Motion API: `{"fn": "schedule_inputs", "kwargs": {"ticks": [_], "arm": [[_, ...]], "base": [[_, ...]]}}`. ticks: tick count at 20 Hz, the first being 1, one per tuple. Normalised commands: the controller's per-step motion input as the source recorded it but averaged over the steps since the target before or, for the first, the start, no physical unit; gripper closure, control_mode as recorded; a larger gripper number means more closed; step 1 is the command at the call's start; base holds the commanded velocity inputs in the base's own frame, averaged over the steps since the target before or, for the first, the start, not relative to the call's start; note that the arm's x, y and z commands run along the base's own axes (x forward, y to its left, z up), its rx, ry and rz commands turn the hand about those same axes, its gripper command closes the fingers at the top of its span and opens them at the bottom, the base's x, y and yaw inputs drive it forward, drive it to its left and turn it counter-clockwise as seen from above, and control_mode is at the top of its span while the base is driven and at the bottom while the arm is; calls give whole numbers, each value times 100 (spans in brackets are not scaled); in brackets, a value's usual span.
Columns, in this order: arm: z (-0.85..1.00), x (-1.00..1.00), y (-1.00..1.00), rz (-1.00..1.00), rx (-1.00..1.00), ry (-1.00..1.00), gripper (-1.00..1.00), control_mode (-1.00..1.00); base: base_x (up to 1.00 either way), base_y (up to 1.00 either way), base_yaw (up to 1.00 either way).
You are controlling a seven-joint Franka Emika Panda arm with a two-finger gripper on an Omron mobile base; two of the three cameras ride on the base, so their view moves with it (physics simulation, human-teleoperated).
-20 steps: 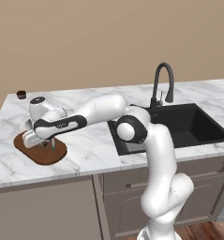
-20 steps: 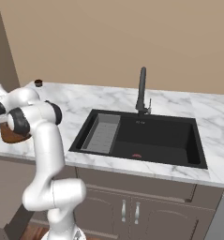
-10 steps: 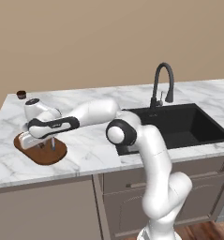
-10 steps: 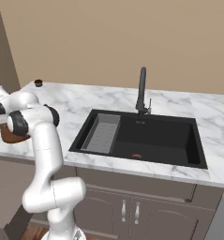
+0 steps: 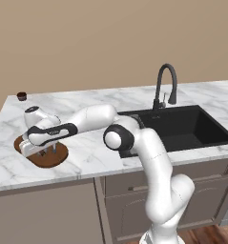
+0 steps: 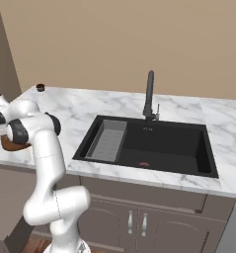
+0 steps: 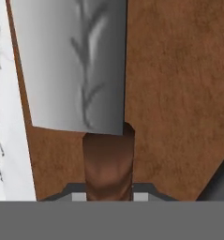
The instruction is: Open the drawer on the left and place the cutting tools on the cutting board.
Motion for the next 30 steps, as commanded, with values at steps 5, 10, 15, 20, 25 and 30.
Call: {"fn": "schedule_inputs", "kwargs": {"ticks": [5, 10, 15, 20, 25, 30], "arm": [[-5, 0, 0, 0, 0, 0, -100, -100], [0, 0, 0, 0, 0, 0, -100, -100], [20, -4, 0, 0, 0, 0, -100, -100], [88, -26, -10, 0, 0, -4, -100, -100], [100, -26, -35, -3, 0, -3, -100, -100], [79, -48, -64, -5, 0, 0, -100, -100]], "base": [[0, 0, 0], [0, 0, 0], [0, 0, 0], [0, 0, 0], [0, 0, 0], [0, 0, 0]]}}
